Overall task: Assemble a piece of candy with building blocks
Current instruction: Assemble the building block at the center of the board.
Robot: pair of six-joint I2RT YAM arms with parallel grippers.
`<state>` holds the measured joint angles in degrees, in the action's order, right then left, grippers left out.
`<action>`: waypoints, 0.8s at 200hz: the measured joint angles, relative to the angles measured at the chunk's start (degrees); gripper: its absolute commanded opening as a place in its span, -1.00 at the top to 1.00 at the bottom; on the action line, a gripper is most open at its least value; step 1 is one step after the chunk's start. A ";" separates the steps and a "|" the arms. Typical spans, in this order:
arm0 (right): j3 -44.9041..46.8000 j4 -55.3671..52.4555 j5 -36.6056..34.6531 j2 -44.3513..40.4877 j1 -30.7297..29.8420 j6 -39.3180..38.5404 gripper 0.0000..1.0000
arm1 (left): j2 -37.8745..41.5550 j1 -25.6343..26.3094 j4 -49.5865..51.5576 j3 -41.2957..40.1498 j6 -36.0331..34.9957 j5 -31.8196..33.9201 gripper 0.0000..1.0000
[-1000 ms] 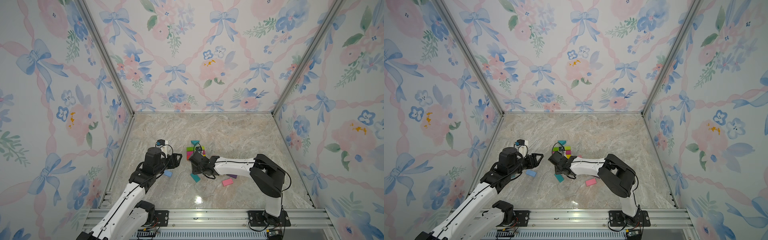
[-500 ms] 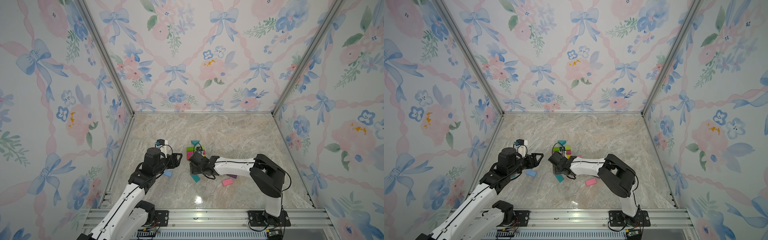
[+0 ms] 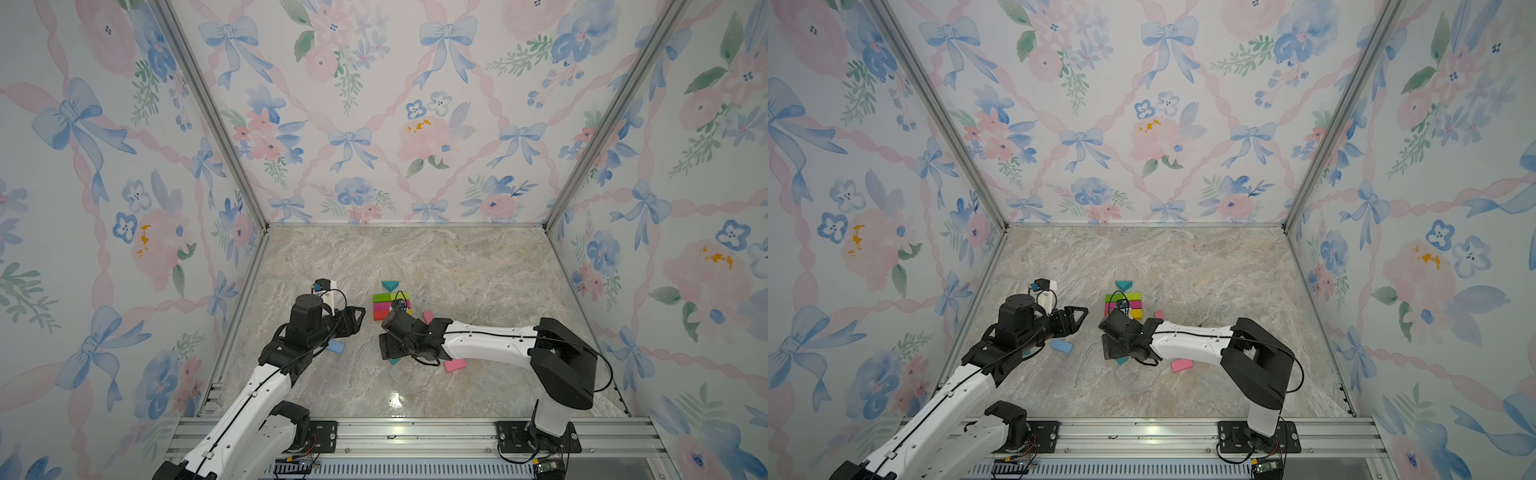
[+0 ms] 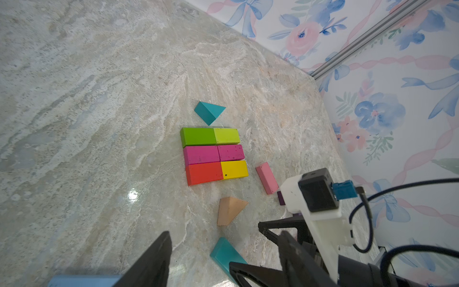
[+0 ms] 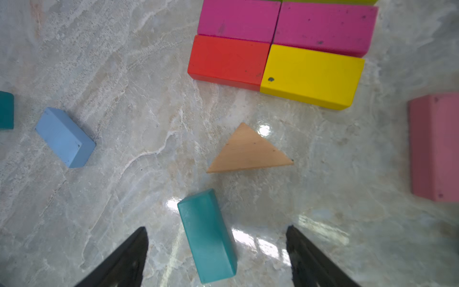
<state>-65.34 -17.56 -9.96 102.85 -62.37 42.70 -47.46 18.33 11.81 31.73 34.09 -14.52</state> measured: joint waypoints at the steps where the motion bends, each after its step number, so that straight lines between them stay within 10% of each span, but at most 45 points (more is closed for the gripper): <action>1: 0.00 0.04 0.07 0.04 0.00 -0.02 -0.75 | 0.00 0.00 0.00 -0.02 0.00 0.00 -0.42; 160: 0.35 12.76 6.32 6.36 2.45 -1.40 -0.73 | -1.99 0.00 -0.09 -0.02 0.22 0.85 -0.42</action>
<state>-64.99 -4.80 -3.64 109.21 -59.92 41.30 -49.45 18.33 11.73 31.70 34.30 -13.67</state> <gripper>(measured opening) 0.871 0.709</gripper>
